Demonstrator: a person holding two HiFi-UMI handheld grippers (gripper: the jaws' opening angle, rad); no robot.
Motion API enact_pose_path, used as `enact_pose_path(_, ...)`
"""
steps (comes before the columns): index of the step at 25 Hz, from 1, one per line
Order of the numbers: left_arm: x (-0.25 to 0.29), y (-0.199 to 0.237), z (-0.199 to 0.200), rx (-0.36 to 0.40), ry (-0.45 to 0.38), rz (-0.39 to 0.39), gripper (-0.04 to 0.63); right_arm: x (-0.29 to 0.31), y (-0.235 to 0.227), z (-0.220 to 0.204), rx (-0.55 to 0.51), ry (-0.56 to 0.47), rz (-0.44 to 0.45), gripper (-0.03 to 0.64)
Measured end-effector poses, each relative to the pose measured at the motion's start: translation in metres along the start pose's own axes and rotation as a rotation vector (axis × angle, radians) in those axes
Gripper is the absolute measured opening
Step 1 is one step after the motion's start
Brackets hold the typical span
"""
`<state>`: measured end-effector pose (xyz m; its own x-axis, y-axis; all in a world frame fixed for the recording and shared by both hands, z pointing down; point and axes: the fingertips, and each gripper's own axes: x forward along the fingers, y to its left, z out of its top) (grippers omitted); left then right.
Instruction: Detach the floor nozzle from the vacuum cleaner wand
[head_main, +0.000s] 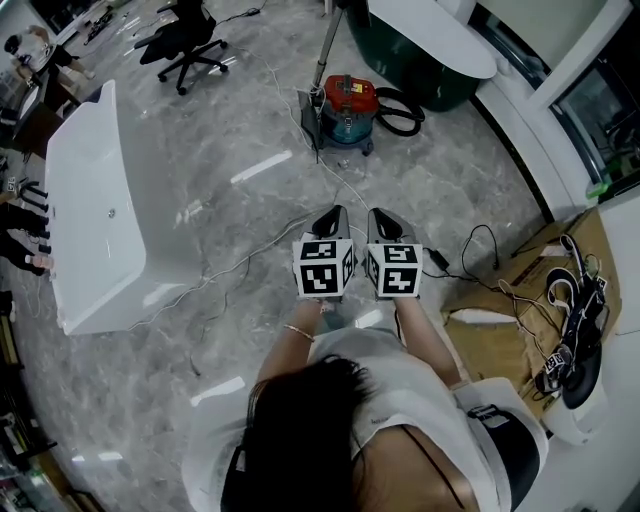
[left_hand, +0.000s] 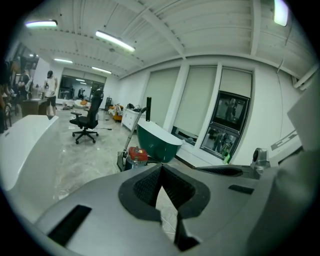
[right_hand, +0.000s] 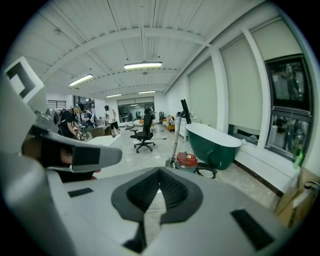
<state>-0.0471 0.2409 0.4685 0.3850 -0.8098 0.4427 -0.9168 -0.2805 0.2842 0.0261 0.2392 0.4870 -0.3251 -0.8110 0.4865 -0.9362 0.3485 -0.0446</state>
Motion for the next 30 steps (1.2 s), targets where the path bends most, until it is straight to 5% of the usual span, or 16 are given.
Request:
enact_pose_path(18,0.023,0.033,0.025,-0.005,-0.011,-0.069,0.003,0.035,-0.003,0.018,0.121,-0.029,-0.09,0.014)
enact_pose_path(30,0.024,0.047,0.029,0.003,-0.005,-0.048,0.003,0.039,-0.003,0.024,0.13,-0.048,-0.117,0.014)
